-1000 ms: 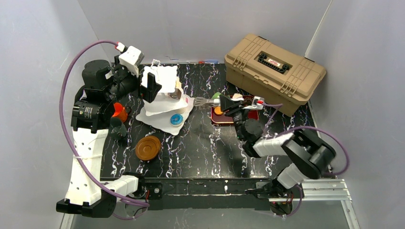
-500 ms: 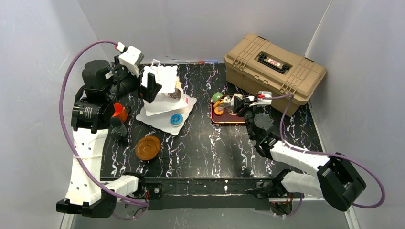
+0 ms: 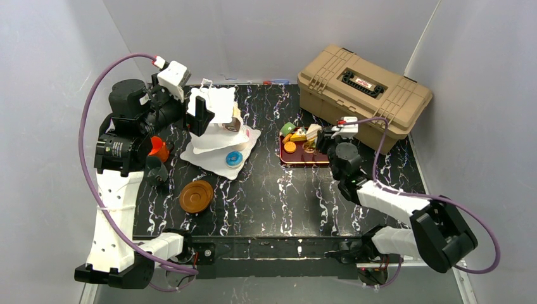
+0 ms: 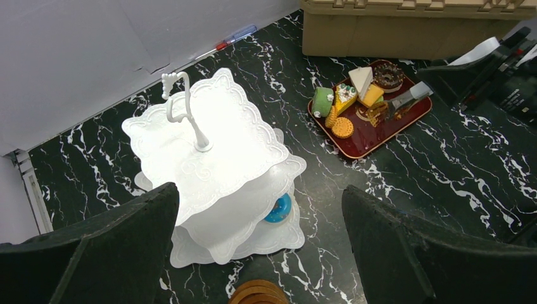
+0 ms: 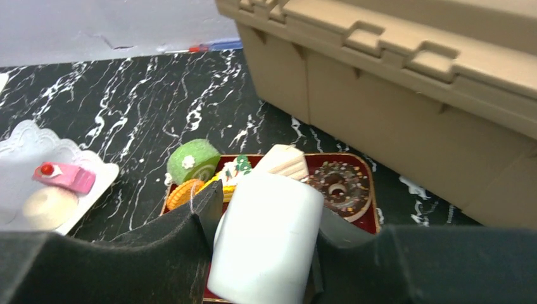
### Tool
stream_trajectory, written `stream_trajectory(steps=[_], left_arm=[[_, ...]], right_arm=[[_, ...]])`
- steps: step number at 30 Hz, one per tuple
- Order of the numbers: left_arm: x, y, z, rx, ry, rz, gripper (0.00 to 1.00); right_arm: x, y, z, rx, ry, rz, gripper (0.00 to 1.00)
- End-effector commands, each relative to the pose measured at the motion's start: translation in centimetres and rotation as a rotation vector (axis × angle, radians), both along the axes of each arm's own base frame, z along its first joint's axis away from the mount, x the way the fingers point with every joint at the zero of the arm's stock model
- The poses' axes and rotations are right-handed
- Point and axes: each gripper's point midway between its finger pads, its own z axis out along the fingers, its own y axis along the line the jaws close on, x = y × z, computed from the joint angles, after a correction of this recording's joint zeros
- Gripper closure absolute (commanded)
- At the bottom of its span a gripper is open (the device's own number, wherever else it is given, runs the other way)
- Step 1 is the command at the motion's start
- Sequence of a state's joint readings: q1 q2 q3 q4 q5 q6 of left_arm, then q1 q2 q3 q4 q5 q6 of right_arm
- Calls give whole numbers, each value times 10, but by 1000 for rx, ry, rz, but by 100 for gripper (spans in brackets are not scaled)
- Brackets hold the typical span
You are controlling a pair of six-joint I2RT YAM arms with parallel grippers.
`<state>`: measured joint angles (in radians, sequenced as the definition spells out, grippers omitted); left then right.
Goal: Serve the afternoon tea
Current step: Pick up the desert from the tray.
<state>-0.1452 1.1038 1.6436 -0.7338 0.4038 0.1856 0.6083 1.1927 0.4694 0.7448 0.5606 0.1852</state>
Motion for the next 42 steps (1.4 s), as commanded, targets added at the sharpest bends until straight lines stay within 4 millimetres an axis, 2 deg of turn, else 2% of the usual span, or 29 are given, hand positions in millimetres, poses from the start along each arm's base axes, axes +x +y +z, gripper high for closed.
stream_trajectory(steps=[1, 8, 20, 28, 39, 42], left_arm=[[-3, -2, 6, -14, -13, -11, 1], [-2, -1, 9, -8, -21, -6, 1], [-2, -1, 14, -7, -34, -8, 1], [-2, -1, 17, -12, -38, -8, 1], [-2, -1, 18, -17, -37, -7, 1], [-3, 0, 19, -13, -43, -4, 1]], right_arm=[[12, 28, 41, 116, -105, 90, 55], [21, 49, 44, 157, -113, 157, 55], [36, 74, 26, 64, -77, 212, 49], [39, 91, 17, -41, -55, 252, 47], [39, 117, 13, -305, -76, 284, 47], [42, 121, 11, -322, -75, 282, 47]])
